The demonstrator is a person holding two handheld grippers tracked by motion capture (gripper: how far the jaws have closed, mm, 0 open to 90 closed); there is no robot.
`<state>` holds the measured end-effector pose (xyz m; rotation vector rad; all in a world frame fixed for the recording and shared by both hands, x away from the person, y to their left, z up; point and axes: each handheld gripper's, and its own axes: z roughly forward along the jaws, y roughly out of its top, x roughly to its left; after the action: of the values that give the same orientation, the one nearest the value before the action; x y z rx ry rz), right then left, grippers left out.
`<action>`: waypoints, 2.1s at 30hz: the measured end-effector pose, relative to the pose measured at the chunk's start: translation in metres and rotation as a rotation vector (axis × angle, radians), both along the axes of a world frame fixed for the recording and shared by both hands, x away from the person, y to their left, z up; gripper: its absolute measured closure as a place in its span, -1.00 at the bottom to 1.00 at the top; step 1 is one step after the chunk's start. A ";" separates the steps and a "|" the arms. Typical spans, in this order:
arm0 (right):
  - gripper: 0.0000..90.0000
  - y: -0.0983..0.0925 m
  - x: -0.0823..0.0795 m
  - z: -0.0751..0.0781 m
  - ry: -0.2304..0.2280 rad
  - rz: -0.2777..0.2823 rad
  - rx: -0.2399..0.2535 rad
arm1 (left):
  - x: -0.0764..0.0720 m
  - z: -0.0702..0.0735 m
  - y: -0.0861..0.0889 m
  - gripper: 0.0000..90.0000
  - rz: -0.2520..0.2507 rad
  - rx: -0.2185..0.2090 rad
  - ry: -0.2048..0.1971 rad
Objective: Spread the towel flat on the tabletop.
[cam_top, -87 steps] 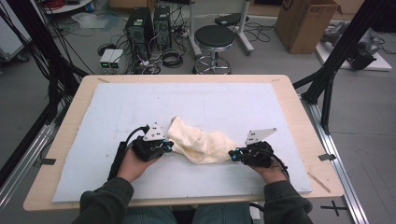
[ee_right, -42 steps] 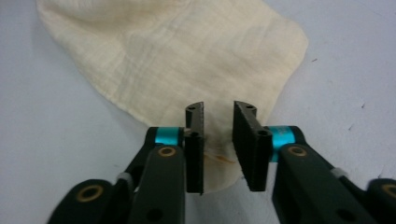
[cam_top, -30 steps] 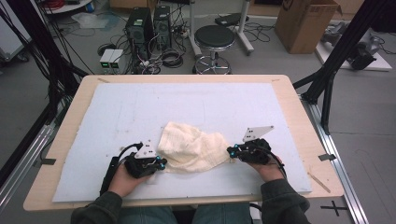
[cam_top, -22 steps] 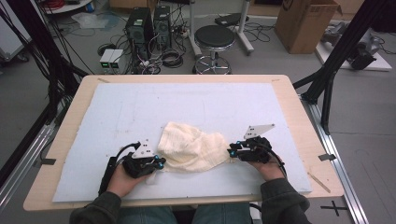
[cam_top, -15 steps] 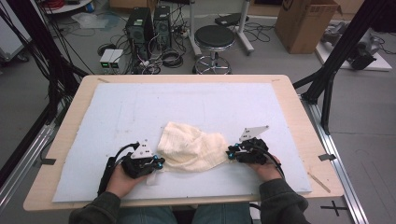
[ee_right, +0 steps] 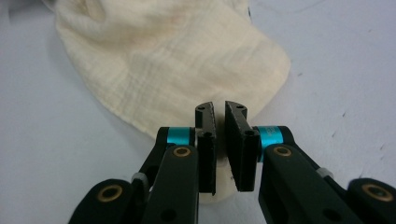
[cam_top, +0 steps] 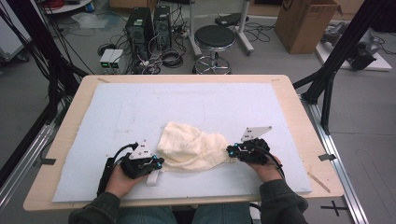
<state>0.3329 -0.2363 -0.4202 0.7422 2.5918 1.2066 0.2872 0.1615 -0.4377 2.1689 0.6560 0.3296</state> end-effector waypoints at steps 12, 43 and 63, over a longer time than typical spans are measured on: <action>0.84 0.002 -0.030 0.019 -0.022 0.052 0.018 | -0.022 0.017 0.015 0.96 0.019 -0.042 -0.072; 0.42 -0.017 0.002 0.005 0.059 -0.081 0.065 | 0.022 0.048 0.006 0.26 0.059 -0.144 -0.068; 0.57 -0.020 0.019 -0.021 0.157 -0.052 0.027 | 0.137 0.017 -0.033 0.21 0.291 -0.111 0.112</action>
<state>0.3515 -0.2566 -0.4412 0.9395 2.6662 1.2159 0.4246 0.1284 -0.4210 1.9978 1.0335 0.3173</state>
